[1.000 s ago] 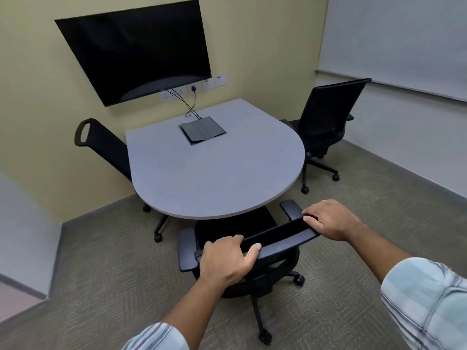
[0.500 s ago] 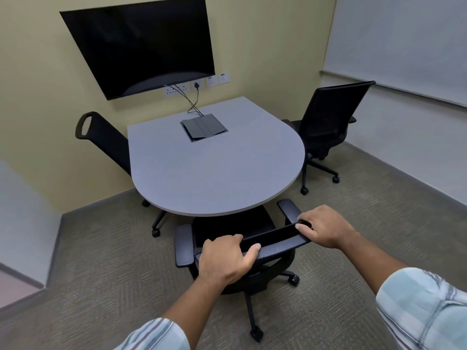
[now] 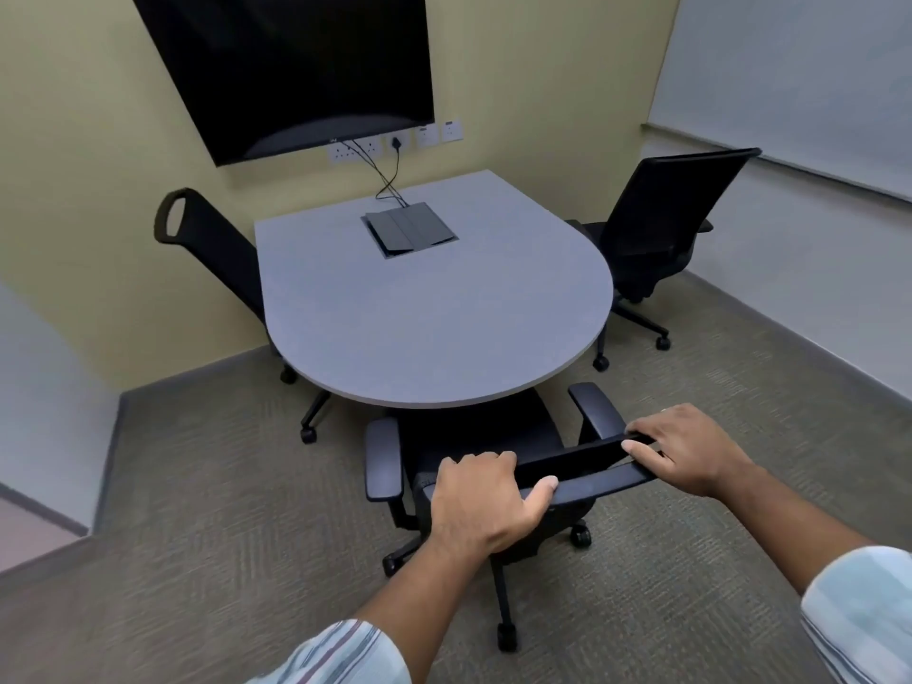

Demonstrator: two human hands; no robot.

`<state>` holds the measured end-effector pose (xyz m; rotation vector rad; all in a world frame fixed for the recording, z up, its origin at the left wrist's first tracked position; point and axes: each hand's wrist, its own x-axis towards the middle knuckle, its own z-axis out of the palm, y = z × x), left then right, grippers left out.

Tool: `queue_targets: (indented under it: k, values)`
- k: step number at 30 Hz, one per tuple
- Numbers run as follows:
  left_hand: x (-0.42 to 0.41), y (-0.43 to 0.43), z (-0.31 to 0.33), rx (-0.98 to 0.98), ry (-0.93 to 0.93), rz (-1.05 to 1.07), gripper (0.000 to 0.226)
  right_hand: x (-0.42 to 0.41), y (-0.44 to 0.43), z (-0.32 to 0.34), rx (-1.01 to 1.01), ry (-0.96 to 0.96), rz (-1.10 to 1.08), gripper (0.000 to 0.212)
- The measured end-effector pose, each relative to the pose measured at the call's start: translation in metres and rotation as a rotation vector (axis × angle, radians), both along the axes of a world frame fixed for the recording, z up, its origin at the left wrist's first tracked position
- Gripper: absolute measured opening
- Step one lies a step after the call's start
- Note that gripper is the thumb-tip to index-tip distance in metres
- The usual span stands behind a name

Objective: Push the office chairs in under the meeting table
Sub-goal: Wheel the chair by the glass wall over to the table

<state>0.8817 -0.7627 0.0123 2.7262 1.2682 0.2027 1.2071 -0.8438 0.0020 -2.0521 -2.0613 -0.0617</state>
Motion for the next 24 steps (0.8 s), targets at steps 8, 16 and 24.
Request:
queue_targets:
  k: [8, 16, 24]
  values:
    - [0.008, 0.005, 0.003, -0.023, 0.013, 0.022, 0.073, 0.012, 0.015, -0.004, 0.060, 0.019, 0.074, 0.041]
    - [0.061, -0.014, -0.005, 0.001, -0.023, 0.138, 0.067, 0.069, 0.035, 0.002, 0.013, 0.001, 0.149, 0.044]
    - [0.080, -0.032, 0.000, 0.007, 0.018, 0.235, 0.073, 0.086, 0.034, 0.005, -0.019, -0.066, 0.172, 0.057]
